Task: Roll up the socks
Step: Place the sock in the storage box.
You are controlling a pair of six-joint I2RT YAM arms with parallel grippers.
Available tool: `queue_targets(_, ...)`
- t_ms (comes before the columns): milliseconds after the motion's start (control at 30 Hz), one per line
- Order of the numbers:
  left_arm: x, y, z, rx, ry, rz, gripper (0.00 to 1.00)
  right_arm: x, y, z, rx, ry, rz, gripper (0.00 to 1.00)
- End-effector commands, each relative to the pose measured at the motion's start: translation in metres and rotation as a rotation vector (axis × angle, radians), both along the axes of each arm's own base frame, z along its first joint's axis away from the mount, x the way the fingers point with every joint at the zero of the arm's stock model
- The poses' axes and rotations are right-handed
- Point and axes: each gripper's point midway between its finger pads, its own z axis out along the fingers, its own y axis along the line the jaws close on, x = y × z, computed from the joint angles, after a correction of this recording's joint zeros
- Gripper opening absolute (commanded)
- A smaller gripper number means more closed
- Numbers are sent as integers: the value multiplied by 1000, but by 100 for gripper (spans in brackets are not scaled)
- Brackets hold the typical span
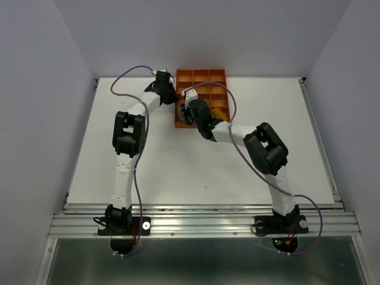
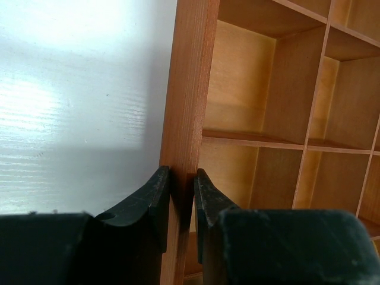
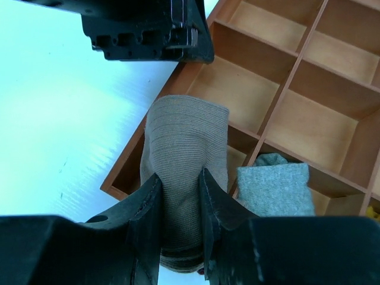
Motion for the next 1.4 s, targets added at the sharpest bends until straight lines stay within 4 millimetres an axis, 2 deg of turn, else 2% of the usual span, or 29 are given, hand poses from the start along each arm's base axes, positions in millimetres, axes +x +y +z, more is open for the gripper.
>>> queue_targets(0, -8, 6, -13, -65, 69, 65, 0, 3, 12, -15, 12, 15, 1, 1)
queue_targets(133, -7, 10, -14, -73, 72, 69, 0, 15, 6, -28, -3, 30, -47, 1)
queue_targets(300, -7, 11, -14, -78, 73, 71, 0, 18, -9, -57, -35, 93, -92, 1)
queue_targets(467, -7, 10, -13, -86, 74, 66, 0, -2, -19, -97, -135, 201, -58, 1)
queue_targets(533, -7, 12, -13, -80, 74, 67, 0, -14, -30, -116, -214, 241, -35, 1)
queue_targets(700, -6, 9, -14, -90, 74, 55, 0, -27, -48, -148, -374, 286, 19, 1)
queue_targets(733, -6, 9, -14, -91, 74, 53, 0, -22, -44, -145, -383, 281, 25, 1)
queue_targets(767, -7, 9, -14, -87, 76, 53, 0, -27, -46, -158, -427, 312, 64, 1)
queue_targets(867, -7, 10, -14, -83, 73, 48, 0, -31, -34, -166, -444, 351, 191, 1)
queue_targets(967, -6, 10, -13, -80, 68, 46, 0, -45, -25, -166, -430, 417, 317, 1)
queue_targets(1000, -6, 9, -13, -81, 68, 43, 0, -47, -18, -160, -416, 425, 358, 1)
queue_targets(1033, -6, 9, -12, -82, 67, 40, 0, -57, -20, -165, -422, 474, 377, 1)
queue_targets(1100, -6, 9, -13, -82, 67, 40, 0, -63, -20, -169, -412, 532, 368, 1)
queue_targets(1200, -6, 8, -13, -87, 67, 34, 0, -72, -28, -186, -418, 579, 336, 1)
queue_targets(1267, -6, 8, -13, -84, 66, 35, 0, -71, -35, -198, -434, 595, 290, 1)
queue_targets(1367, -6, 8, -13, -85, 65, 35, 0, -69, -37, -197, -423, 604, 245, 1)
